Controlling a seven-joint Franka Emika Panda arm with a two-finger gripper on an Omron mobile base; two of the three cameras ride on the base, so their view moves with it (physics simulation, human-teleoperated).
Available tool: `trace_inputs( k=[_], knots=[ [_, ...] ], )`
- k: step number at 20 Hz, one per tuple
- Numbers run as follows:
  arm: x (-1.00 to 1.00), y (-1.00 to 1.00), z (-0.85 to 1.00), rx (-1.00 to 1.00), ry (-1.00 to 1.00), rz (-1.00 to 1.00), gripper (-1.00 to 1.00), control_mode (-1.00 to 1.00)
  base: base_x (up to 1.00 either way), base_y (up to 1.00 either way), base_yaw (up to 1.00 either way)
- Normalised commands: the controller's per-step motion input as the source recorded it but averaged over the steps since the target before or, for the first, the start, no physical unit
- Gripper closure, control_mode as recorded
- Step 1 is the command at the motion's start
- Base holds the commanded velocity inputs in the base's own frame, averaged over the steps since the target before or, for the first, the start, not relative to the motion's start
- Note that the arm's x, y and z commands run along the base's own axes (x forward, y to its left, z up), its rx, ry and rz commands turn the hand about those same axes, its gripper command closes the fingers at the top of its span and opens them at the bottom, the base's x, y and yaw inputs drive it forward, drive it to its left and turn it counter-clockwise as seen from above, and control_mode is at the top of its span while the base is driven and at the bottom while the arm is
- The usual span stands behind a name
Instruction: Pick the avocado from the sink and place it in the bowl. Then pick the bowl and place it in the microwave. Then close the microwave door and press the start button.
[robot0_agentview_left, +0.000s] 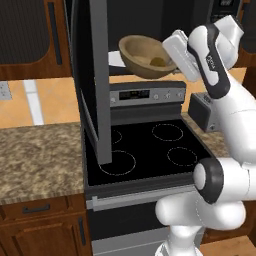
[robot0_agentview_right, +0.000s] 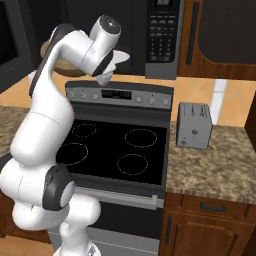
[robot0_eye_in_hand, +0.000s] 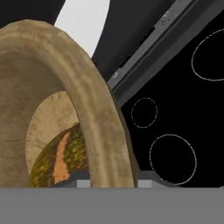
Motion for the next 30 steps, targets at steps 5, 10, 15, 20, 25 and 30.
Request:
trace_inputs(
  k=[5,10,15,20,25,30],
  knots=[
    [1.00,0.13,0.21,0.00,-0.06,-0.08,1.00,-1.00,0.00,0.00,0.00],
    [1.00,0.11,0.00,0.00,0.00,-0.08,1.00,-1.00,0.00,0.00,0.00],
    [0.82,0.13,0.00,0.00,-0.01,-0.07,-1.00,-1.00,0.00,0.00,0.00],
    [0.02,0.05,0.00,0.00,-0.08,-0.04,-1.00,-1.00,0.00,0.00,0.00],
    [-1.00,0.00,-0.18,0.00,-0.32,0.00,-1.00,-1.00,0.00,0.00,0.00],
    [-1.00,0.06,-0.61,0.00,-0.14,0.00,-1.00,-1.00,0.00,0.00,0.00]
  ],
)
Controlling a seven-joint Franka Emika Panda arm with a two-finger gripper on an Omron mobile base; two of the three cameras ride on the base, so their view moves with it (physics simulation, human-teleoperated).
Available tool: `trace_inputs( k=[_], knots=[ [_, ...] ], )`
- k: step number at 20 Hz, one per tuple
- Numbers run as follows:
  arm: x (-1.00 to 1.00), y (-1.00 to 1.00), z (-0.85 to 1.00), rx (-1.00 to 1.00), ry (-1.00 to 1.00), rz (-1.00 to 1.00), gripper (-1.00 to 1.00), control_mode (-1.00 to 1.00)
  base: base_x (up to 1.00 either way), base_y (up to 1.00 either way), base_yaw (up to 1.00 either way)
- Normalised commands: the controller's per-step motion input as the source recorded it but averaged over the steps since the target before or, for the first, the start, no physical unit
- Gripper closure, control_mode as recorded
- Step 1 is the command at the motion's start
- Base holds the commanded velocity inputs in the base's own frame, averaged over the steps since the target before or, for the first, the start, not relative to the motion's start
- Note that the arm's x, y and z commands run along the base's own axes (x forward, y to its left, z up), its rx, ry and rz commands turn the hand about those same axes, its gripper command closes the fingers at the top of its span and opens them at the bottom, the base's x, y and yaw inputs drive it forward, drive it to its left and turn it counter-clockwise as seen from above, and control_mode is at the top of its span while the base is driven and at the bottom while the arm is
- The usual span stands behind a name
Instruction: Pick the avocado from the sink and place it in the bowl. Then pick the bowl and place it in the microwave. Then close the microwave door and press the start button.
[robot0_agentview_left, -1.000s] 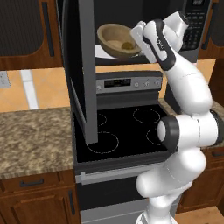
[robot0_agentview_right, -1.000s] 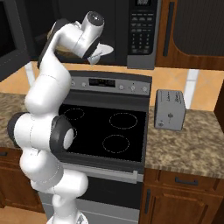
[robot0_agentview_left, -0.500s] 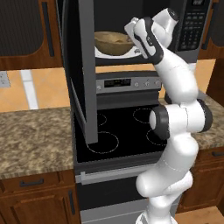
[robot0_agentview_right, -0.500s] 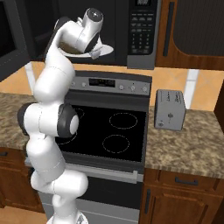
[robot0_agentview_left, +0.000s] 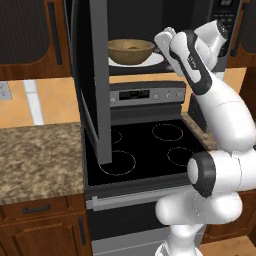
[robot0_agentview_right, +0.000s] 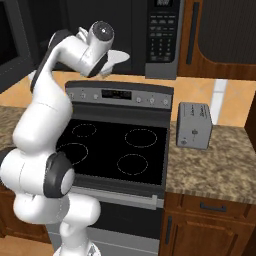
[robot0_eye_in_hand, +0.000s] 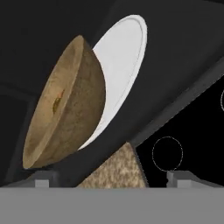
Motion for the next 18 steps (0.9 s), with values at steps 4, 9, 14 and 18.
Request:
trace_inputs(
  k=[4,9,14,18],
  knots=[
    [-1.00,0.13,-0.30,-0.17,-0.17,0.02,-1.00,-1.00,0.00,0.00,0.00],
    [-1.00,0.23,-0.25,-0.51,-0.03,0.27,-1.00,-1.00,0.00,0.00,0.00],
    [-1.00,0.22,-0.48,-0.77,0.00,0.55,-1.00,-1.00,0.00,0.00,0.00],
    [-1.00,0.15,-0.34,-0.79,0.01,0.59,-1.00,-1.00,0.00,0.00,0.00]
  ],
)
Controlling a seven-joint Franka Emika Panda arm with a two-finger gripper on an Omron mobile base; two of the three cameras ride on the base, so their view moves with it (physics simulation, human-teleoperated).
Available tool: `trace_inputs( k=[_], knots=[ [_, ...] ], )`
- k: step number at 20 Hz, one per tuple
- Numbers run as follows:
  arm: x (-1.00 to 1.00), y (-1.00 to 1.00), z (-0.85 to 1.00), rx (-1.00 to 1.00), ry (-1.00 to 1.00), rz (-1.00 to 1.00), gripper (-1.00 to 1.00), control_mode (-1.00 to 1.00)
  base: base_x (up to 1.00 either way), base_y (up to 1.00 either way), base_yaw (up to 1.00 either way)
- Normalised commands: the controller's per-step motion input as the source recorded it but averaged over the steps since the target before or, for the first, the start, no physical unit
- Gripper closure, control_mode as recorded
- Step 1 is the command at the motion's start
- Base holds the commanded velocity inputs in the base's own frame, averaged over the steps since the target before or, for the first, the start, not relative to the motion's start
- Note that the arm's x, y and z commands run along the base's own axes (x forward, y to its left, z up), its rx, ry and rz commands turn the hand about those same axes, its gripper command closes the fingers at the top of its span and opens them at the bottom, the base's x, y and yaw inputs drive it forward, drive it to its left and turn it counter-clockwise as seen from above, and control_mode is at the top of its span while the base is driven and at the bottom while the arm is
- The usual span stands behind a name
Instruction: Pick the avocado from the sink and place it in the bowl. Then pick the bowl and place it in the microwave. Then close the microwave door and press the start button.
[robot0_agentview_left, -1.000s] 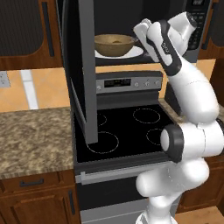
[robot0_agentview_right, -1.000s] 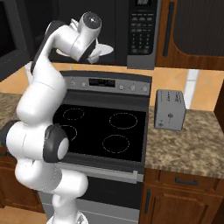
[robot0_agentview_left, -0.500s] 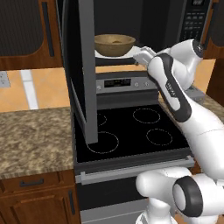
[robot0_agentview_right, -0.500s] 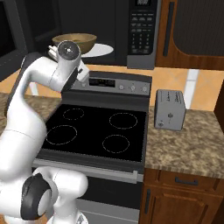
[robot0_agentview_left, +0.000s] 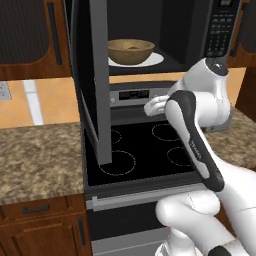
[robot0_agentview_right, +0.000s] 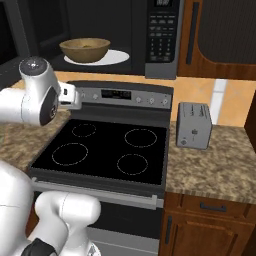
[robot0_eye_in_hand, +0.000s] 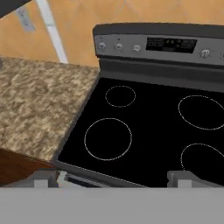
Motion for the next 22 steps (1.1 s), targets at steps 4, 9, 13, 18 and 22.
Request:
trace_inputs(
  k=[4,9,13,18,22],
  knots=[
    [-1.00,0.17,-0.36,-0.75,0.00,0.53,-1.00,-1.00,0.00,0.00,0.00],
    [-1.00,-0.01,-0.38,-0.57,-0.07,0.49,-1.00,-1.00,0.00,0.00,0.00],
    [-1.00,-0.01,-0.30,-0.39,-0.17,0.44,-1.00,-1.00,0.00,0.00,0.00],
    [-1.00,0.60,-0.15,-0.35,-0.31,0.32,-1.00,-1.00,0.00,0.00,0.00],
    [-1.00,1.00,0.00,-0.37,-0.43,0.15,-1.00,-1.00,0.00,0.00,0.00]
  ],
)
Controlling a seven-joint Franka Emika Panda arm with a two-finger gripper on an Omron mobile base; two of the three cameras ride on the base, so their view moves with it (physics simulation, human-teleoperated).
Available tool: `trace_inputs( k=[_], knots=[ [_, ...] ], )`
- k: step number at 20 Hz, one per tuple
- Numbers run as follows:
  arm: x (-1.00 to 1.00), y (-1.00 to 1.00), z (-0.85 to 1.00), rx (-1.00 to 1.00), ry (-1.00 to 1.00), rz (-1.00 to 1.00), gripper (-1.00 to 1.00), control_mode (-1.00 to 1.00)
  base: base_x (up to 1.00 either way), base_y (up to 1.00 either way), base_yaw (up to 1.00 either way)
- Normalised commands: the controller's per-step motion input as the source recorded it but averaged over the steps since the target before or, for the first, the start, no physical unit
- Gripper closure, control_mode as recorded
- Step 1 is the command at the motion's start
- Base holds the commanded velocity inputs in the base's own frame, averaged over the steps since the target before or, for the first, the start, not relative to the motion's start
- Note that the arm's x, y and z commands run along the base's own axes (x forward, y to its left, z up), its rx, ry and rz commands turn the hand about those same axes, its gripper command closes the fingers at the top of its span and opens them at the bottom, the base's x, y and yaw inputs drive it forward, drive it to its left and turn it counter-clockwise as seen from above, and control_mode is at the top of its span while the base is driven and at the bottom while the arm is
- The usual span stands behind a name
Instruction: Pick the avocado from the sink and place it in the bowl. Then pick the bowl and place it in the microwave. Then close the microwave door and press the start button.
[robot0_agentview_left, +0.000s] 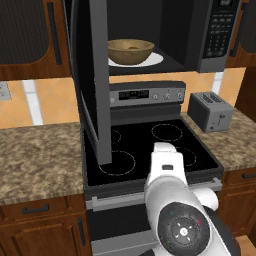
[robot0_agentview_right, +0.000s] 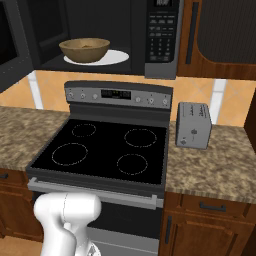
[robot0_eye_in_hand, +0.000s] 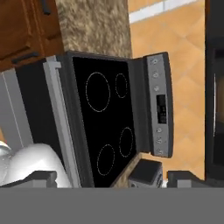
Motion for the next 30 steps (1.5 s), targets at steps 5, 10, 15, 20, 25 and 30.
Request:
trace_inputs(
  k=[5,10,15,20,25,30],
  knots=[
    [-0.59,1.00,-0.20,-0.33,-0.31,0.09,-1.00,-1.00,0.00,0.00,0.00],
    [0.29,1.00,-0.33,-0.34,-0.10,0.00,-1.00,-1.00,0.00,0.00,0.00],
    [0.97,1.00,0.05,-0.25,0.00,-0.17,-1.00,-1.00,0.00,0.00,0.00],
    [0.99,1.00,0.36,-0.20,0.00,-0.33,-1.00,-1.00,0.00,0.00,0.00],
    [0.75,0.90,0.44,-0.20,0.00,-0.51,-1.00,-1.00,0.00,0.00,0.00],
    [0.30,-0.02,0.32,-0.06,-0.02,-0.58,-1.00,-1.00,0.00,0.00,0.00]
  ],
)
